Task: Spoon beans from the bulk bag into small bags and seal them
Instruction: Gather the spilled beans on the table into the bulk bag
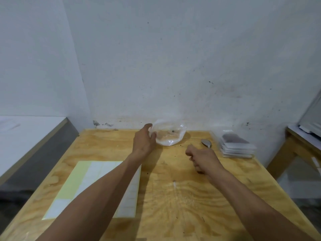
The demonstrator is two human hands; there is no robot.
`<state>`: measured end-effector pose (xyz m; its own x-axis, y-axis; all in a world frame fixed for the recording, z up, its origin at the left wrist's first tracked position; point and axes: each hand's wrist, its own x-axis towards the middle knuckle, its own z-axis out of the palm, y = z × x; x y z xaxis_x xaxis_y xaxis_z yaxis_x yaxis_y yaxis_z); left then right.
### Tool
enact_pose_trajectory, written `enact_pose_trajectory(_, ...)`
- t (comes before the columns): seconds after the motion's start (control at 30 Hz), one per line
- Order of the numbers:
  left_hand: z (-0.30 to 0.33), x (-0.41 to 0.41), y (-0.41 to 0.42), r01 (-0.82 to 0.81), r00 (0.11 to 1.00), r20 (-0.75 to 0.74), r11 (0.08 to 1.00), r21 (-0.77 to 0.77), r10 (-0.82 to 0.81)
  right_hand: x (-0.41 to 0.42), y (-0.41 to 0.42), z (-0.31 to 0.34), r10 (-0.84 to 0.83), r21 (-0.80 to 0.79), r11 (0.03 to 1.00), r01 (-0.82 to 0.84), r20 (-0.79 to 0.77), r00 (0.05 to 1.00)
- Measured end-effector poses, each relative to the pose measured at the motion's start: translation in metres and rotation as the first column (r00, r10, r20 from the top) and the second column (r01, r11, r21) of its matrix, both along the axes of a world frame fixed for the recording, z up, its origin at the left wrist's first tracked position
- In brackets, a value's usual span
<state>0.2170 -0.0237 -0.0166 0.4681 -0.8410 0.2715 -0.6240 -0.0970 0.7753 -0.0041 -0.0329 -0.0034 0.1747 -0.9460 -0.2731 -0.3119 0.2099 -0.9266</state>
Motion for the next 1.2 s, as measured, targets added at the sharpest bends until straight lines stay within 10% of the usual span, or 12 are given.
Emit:
enact_pose_trajectory(0.1, 0.013, 0.009, -0.002, -0.116, 0.959, -0.263, 0.993, -0.014, 0.109, -0.004, -0.009, 0.015, -0.101, 0.382, 0.92, -0.091, 0.453, 0.886)
enact_pose_trajectory(0.2, 0.031, 0.035, -0.005, -0.183, 0.823, -0.547, 0.983, 0.004, 0.155, -0.003, -0.015, 0.022, -0.149, 0.479, 0.862, -0.167, 0.552, 0.82)
enact_pose_trajectory(0.5, 0.083, 0.078, 0.028, -0.166, 0.747, -0.659, 0.985, -0.053, 0.091, 0.022, -0.032, 0.025, 0.105, -0.029, 0.993, -0.116, -0.259, 0.96)
enact_pose_trajectory(0.8, 0.068, 0.071, 0.015, -0.156, 0.799, -0.59, 0.988, -0.015, 0.117, 0.072, -0.086, 0.017, -0.131, -0.407, 0.91, -0.074, -0.452, 0.883)
enact_pose_trajectory(1.2, 0.061, 0.08, 0.01, -0.135, 0.807, -0.577, 0.99, 0.026, 0.125, 0.097, -0.121, -0.02, -0.181, -0.468, 0.876, -0.119, -0.547, 0.817)
